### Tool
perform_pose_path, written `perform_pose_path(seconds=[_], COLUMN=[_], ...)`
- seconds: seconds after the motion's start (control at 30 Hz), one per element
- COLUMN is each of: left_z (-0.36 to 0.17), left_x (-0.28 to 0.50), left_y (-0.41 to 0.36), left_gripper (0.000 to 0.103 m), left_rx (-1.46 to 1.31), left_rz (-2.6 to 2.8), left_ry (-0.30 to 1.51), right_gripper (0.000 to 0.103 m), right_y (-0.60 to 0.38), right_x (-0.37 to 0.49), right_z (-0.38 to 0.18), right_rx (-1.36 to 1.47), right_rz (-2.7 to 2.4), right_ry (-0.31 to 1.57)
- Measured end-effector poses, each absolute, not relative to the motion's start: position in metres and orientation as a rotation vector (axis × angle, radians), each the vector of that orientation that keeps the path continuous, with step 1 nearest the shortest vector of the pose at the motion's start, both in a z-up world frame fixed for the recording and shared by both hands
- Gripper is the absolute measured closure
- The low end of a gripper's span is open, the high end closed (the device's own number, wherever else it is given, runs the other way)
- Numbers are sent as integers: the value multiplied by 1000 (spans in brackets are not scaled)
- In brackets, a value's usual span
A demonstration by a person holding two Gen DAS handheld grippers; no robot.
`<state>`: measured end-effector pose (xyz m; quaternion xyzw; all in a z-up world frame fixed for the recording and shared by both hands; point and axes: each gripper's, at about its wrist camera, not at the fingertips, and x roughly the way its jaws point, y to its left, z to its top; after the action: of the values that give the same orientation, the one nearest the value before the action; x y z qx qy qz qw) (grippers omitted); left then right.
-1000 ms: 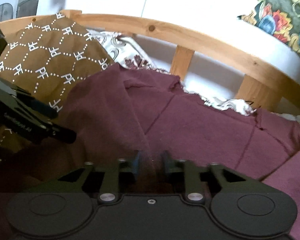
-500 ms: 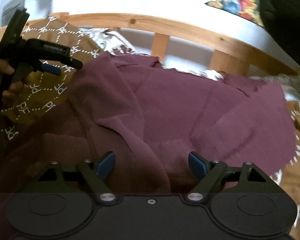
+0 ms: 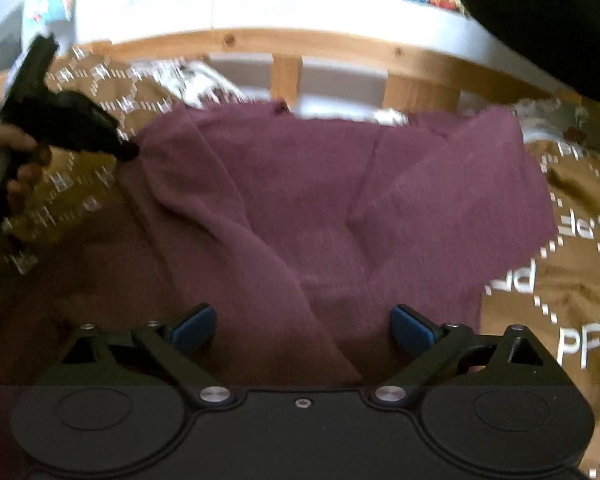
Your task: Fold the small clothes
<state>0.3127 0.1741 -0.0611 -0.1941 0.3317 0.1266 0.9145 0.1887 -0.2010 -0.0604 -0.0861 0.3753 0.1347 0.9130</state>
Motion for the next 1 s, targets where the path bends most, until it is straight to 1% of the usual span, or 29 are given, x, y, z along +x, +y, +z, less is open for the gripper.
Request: perform_pose_path(seconds=[0.03, 0.07, 0.1, 0.13, 0.17, 0.2, 0.23, 0.27, 0.33, 0.43, 0.53, 0.77, 0.87, 1.0], left_z=[-61, -60, -58, -56, -52, -48, -44, -39, -30, -15, -1, 18, 14, 3], left_x=[311, 308, 306, 303, 297, 292, 286, 282, 270, 245, 215, 134, 108, 82], left_y=[173, 172, 171, 170, 168, 166, 163, 160, 153, 140, 124, 83, 69, 61], left_gripper=[78, 65, 55, 37, 27, 25, 22, 17, 13, 4, 1, 1, 1, 1], left_rx=[-405, -409, -410, -409, -404, -395, -382, -369, -346, -330, -296, -167, -122, -140], left_rz=[273, 274, 268, 265, 265, 262, 250, 237, 222, 206, 174, 78, 39, -12], left_ry=[681, 678, 678, 673, 661, 648, 638, 634, 628, 612, 600, 624, 653, 715], right_gripper=[7, 7, 7, 6, 5, 4, 1, 1, 1, 1, 1, 1, 1, 1], right_y=[-203, -205, -209, -212, -217, -220, -223, -225, -229, -226, -223, -212, -205, -196], right_x=[188, 186, 182, 178, 171, 165, 159, 152, 141, 119, 93, 36, 28, 22], right_z=[-62, -62, -60, -58, -55, -52, -50, -48, -45, -39, -31, -16, -13, -18], right_rx=[-182, -181, -175, -172, -168, -166, -163, -159, -156, -158, -164, -249, -336, -418], right_rz=[257, 239, 222, 213, 204, 199, 195, 187, 176, 154, 145, 137, 171, 212], right_ry=[791, 802, 803, 800, 795, 789, 784, 779, 778, 766, 729, 670, 715, 789])
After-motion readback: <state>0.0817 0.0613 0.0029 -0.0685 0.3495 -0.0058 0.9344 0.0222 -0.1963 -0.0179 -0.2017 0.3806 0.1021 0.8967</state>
